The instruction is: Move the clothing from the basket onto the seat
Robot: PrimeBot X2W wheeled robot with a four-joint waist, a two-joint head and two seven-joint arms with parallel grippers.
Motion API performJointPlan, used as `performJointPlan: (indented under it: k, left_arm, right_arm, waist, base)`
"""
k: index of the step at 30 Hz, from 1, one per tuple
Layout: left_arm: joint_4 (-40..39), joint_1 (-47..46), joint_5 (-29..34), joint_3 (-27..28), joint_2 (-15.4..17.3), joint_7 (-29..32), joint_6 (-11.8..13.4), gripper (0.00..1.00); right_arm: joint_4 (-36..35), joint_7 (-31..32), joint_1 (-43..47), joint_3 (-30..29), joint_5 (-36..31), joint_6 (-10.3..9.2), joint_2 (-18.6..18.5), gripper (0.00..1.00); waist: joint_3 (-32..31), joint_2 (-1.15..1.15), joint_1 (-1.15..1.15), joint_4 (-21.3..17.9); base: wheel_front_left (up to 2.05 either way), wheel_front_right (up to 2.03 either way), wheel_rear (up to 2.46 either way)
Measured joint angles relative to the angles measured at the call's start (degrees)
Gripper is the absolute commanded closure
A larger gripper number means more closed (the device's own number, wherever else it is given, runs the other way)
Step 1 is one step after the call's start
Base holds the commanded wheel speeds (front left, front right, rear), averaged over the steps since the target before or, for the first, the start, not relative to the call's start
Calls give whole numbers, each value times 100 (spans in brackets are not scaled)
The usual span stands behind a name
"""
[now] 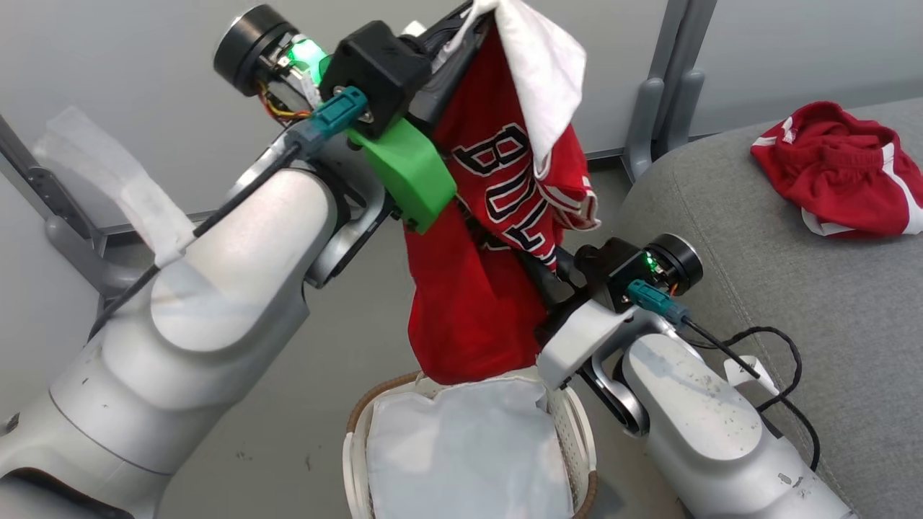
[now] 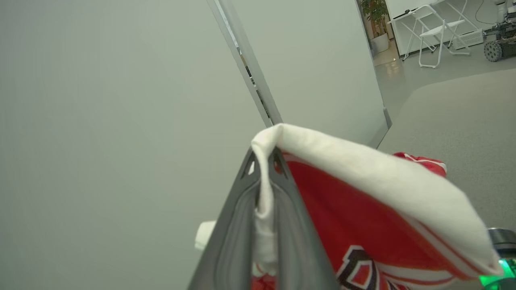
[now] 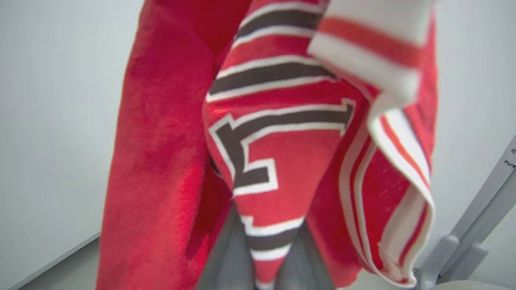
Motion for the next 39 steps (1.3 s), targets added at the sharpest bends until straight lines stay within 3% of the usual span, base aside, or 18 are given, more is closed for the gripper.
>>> performJointPlan:
  k: [2, 3, 5, 22, 39]
  left_arm:
    - [122, 101, -65, 68, 60, -101, 37, 94]
    - [185, 157, -69, 83, 103, -159, 62, 76]
    - [289, 316, -152, 124, 136, -291, 75, 0]
    - [1048, 2247, -641, 165, -58, -1406, 263, 0]
    - [1040, 3639, -281, 802, -450, -1495, 51, 0]
  right_arm:
    - [-113, -1, 28, -47, 22, 0, -2, 100]
    - [-178, 0, 57, -81, 21, 0, -1, 100]
    - [-269, 0, 115, -158, 14, 0, -1, 100]
    - [-776, 0, 388, -976, -280, 0, -3, 100]
    - [-781, 0, 737, -1550, -531, 0, -3, 100]
  waist:
    - [33, 0, 0, -33]
    - [50, 0, 0, -54]
    - [84, 0, 0, -90]
    - [247, 0, 0, -177]
    - [320, 0, 0, -112]
  base:
    - [0, 0, 0]
    - [0, 0, 0]
    - [0, 0, 0]
    - [0, 0, 0]
    - [0, 0, 0]
